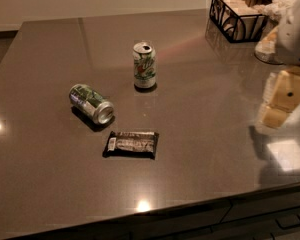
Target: Place green can upright
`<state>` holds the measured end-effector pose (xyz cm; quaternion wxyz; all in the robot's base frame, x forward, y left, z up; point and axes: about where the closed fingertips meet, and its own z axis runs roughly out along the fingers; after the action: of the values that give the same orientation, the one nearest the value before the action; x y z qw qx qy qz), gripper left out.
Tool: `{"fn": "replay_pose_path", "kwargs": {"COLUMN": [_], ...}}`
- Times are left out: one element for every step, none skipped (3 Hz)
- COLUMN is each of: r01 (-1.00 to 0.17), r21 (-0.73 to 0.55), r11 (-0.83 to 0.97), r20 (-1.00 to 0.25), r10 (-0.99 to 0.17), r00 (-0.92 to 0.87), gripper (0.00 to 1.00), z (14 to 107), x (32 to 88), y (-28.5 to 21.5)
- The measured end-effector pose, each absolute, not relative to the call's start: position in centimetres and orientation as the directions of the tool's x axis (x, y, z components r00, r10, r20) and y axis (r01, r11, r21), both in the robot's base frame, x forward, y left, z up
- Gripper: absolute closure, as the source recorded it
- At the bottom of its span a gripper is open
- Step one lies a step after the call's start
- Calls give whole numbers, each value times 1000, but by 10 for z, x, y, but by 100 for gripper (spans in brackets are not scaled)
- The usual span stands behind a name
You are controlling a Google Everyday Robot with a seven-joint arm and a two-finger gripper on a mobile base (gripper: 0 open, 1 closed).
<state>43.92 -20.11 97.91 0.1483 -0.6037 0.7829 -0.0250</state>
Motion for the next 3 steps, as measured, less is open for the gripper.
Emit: {"fn": "replay_pose_path", "kwargs": {"r01": [-951, -949, -939], "r21": [-153, -97, -74], "r11": [268, 299, 335], "r20": [-182, -183, -177], "r10": [-954, -943, -931], "r00": [-239, -279, -319], "gripper": [0, 0, 0], "z": [973, 961, 948], "x": [445, 454, 460], "y": [-151, -98, -43]}}
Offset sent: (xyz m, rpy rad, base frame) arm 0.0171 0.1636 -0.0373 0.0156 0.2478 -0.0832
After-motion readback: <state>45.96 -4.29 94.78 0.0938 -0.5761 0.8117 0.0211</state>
